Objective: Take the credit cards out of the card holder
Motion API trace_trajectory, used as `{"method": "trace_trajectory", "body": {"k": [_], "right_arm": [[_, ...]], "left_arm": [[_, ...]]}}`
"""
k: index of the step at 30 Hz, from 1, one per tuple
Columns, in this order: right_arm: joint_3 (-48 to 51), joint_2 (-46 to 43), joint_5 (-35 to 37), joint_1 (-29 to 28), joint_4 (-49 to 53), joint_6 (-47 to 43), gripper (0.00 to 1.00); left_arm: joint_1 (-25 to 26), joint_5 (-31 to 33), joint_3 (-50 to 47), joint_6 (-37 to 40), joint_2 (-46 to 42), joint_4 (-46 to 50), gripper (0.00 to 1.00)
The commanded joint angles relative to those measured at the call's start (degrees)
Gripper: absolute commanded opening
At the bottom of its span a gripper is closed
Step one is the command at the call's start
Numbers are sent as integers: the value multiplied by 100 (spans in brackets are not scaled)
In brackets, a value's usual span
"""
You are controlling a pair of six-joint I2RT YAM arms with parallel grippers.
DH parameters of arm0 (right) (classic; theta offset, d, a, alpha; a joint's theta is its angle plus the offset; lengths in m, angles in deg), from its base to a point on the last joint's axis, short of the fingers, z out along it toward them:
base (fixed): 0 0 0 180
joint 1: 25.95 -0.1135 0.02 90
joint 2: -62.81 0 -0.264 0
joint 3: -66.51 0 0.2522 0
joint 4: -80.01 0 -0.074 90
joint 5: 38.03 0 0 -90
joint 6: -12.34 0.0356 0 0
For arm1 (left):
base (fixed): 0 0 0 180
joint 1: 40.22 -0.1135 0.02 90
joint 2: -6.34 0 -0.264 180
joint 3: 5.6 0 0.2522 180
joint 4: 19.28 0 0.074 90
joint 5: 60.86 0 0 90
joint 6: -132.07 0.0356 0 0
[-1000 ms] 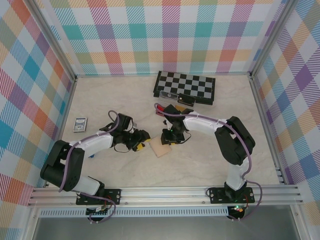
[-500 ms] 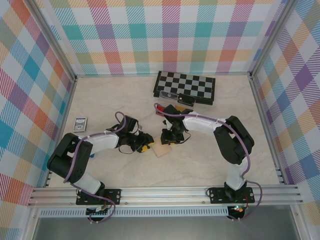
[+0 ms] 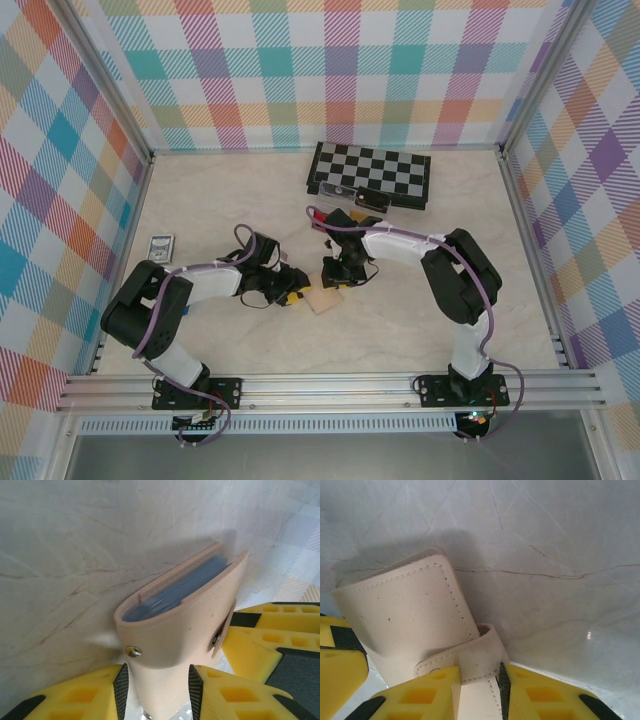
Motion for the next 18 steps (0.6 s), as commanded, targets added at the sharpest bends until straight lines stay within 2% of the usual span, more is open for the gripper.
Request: {"method": "trace_trajectory", "body": {"k": [1,6,14,18], "right_arm": [[-13,207,-62,36,-29,126,28],[45,211,-108,36,-40,140,28],[148,225,-268,43,-161,251,28],[192,216,-378,45,-243,304,28]], "left_arm": [[51,-245,-127,-213,156,-567,38],[51,-294,-257,-314,239,-1086,38],[51,-320,-325,-270,205,-1416,37],[51,-317,-361,-281,130,-1520,34]]}}
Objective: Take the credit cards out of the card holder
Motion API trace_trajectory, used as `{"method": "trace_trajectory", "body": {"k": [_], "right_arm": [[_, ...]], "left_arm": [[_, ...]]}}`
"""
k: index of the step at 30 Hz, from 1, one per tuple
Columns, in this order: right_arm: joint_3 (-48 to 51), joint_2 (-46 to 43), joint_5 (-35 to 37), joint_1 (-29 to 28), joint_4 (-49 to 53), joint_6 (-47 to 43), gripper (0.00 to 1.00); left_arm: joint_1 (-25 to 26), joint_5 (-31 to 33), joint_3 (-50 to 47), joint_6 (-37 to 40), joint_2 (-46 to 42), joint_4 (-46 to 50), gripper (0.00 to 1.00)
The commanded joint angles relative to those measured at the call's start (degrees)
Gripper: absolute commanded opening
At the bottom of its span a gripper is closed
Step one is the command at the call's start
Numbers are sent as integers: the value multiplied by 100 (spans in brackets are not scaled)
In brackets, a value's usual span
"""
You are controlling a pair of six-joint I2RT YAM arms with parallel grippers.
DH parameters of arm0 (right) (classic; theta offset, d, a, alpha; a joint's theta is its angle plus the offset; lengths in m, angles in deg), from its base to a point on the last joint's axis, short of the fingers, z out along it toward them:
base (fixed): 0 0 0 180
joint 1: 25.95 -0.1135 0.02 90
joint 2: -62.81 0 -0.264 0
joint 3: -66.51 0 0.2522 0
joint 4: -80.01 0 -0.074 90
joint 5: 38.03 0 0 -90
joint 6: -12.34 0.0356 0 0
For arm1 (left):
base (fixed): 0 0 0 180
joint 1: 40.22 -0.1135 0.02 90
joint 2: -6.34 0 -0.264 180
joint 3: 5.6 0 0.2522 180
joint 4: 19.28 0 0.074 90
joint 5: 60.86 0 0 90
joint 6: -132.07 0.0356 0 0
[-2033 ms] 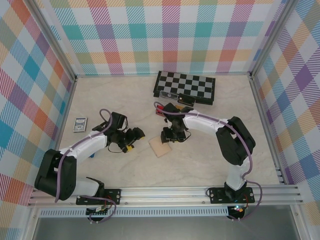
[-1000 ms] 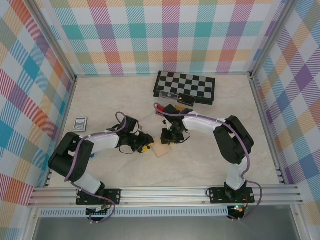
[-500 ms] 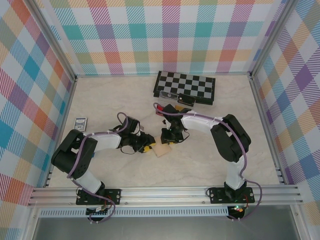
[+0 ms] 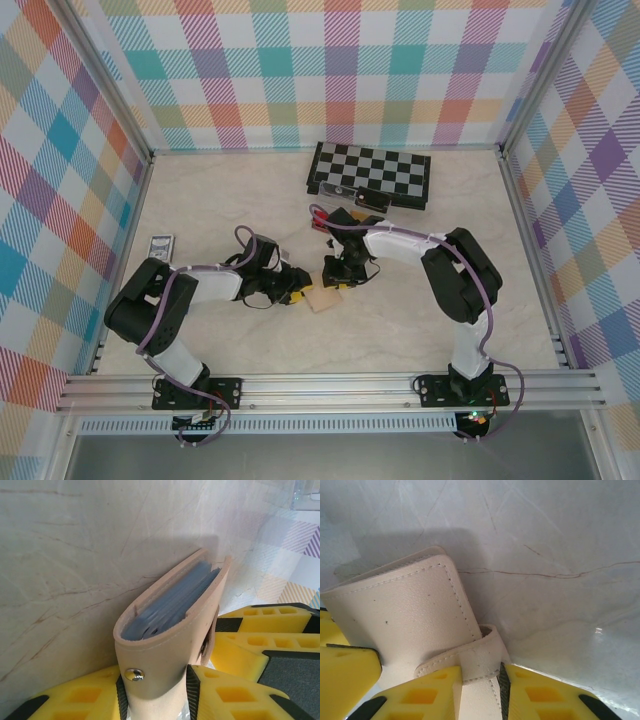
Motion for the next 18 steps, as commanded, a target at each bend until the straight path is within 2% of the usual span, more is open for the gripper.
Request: {"method": "trace_trajectory", "body": {"k": [1,6,13,18], "right_arm": [[153,185,-147,-20,-198,148,28],[91,50,-33,-25,-126,41,30],[-143,-313,787,-134,312,-275,37],[-225,-399,679,-310,154,-394,41]], "left_arm": [[51,-128,-57,-42,-35,-503,33],[51,-35,-77,41,-167,-433,24],[51,90,29,205,-261,-48,13],[60,93,107,236,-283,45,9]]}}
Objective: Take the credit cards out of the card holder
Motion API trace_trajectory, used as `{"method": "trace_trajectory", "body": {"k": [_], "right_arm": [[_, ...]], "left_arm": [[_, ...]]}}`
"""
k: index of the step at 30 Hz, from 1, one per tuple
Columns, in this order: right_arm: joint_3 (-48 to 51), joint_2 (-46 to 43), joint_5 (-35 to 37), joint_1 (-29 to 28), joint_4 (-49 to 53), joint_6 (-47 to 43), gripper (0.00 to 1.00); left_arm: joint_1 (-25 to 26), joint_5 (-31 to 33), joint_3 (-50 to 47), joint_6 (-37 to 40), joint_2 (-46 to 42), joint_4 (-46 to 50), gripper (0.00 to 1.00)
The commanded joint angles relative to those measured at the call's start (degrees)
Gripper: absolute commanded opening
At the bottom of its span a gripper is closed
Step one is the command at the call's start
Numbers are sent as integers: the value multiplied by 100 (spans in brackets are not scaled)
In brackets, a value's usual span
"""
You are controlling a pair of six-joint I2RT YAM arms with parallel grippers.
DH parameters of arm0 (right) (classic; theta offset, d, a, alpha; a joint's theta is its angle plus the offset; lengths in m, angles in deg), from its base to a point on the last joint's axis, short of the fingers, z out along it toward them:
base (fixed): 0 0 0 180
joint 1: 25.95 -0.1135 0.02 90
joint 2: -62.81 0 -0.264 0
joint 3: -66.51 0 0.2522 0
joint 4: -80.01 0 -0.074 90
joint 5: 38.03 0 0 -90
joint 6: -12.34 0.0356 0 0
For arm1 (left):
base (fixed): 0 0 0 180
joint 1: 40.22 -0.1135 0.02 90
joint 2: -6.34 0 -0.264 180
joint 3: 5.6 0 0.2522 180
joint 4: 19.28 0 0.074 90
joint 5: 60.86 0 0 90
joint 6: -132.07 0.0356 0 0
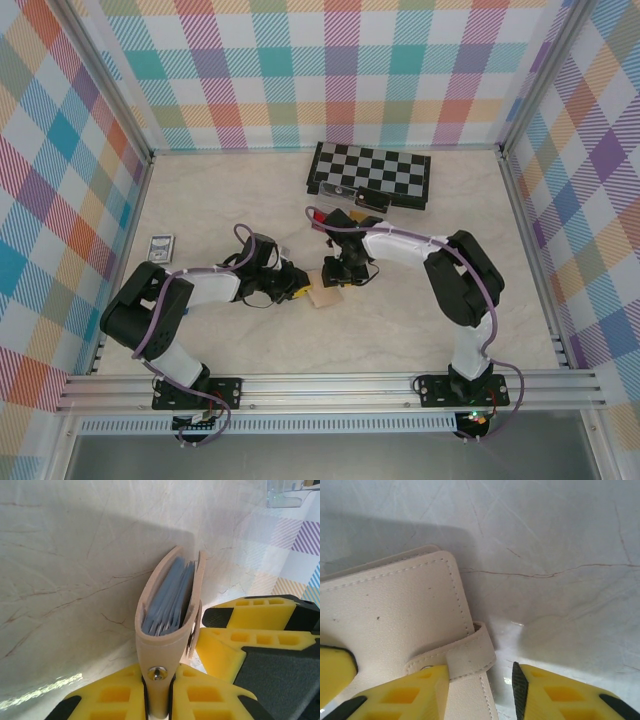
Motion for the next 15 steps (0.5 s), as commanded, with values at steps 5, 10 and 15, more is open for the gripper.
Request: {"method": "trace_trajectory", "body": {"k": [5,10,15], "right_arm": [[-372,-84,54,-243,21,-106,41],[-454,38,98,-328,51,-102,41],[-535,170,266,-334,194,-17,41]], "left_arm": [[56,96,167,127,-106,203,7],[64,96,172,132,-104,213,6],[63,105,174,116,-104,217,6]]}}
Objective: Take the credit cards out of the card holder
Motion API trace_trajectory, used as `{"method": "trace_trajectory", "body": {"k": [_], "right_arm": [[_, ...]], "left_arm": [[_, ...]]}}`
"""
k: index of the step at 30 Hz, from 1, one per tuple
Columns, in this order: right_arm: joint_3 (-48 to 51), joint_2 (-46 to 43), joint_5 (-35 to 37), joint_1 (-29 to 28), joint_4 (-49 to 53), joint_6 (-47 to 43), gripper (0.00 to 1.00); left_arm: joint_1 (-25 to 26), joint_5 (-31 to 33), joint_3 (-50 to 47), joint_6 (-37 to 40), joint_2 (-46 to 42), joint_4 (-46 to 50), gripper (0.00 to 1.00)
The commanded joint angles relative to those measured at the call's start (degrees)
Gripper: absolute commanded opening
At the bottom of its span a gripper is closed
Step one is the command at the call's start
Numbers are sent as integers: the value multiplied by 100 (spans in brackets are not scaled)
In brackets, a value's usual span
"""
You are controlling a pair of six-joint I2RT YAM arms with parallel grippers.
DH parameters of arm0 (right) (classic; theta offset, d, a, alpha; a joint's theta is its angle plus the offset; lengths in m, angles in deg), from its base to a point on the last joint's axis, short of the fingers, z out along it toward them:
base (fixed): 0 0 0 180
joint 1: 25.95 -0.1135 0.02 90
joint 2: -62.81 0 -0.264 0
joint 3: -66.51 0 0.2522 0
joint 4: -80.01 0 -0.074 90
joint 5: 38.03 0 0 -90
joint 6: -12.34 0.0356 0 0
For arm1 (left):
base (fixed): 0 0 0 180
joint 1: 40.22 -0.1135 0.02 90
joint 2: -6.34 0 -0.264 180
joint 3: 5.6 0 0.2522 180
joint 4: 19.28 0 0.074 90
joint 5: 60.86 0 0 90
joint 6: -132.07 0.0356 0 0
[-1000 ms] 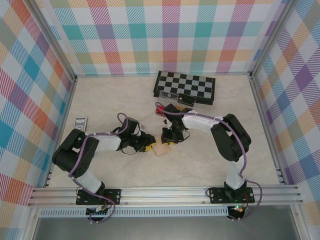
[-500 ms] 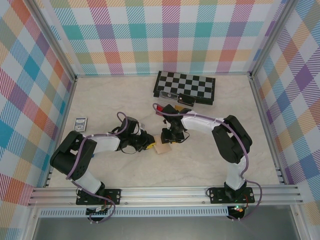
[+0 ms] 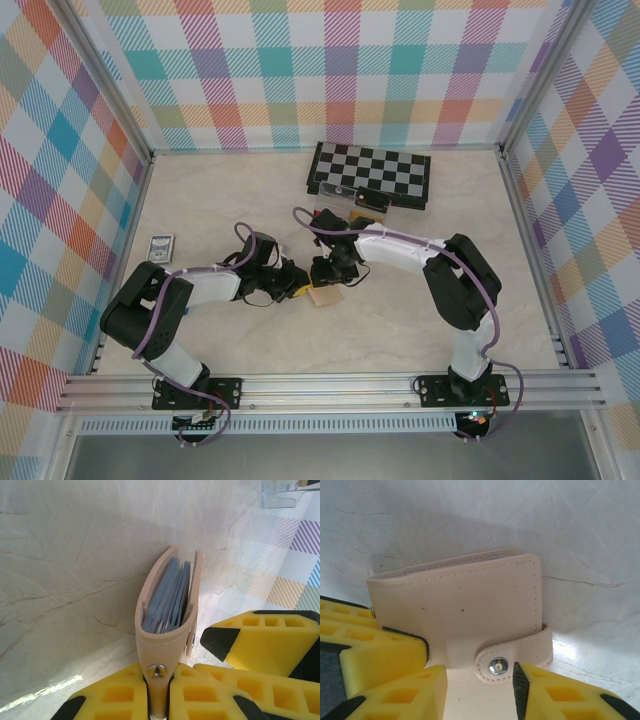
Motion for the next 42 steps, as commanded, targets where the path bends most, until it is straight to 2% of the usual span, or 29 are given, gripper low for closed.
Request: {"method": "trace_trajectory", "body": {"k": [1,12,18,22,28,37,39,42], "right_arm": [[-195,185,184,-26,206,17,41],[-242,342,493,-21,443,226,36],[-256,199,1505,-25,807,606,30],[-183,60,1729,-21,826,700,28],[-221,62,1764,-21,939,746,28],[-174,111,1031,-17,532,582,25],[-163,146,950,-17,470,583,24],[-155,160,938,-16,417,581,20]], "left_arm": [[62,102,102,81,-113,169,5],[62,173,110,72,-122,230,2],[62,402,144,64,-239,532,0],[62,525,220,131,-315,773,0],[63,498,299,129,-221,927,0],[95,411,430,174,-204,1097,0],[156,492,566,306,-260,1371,6],[236,680,796,490,-279,1890,20]]}}
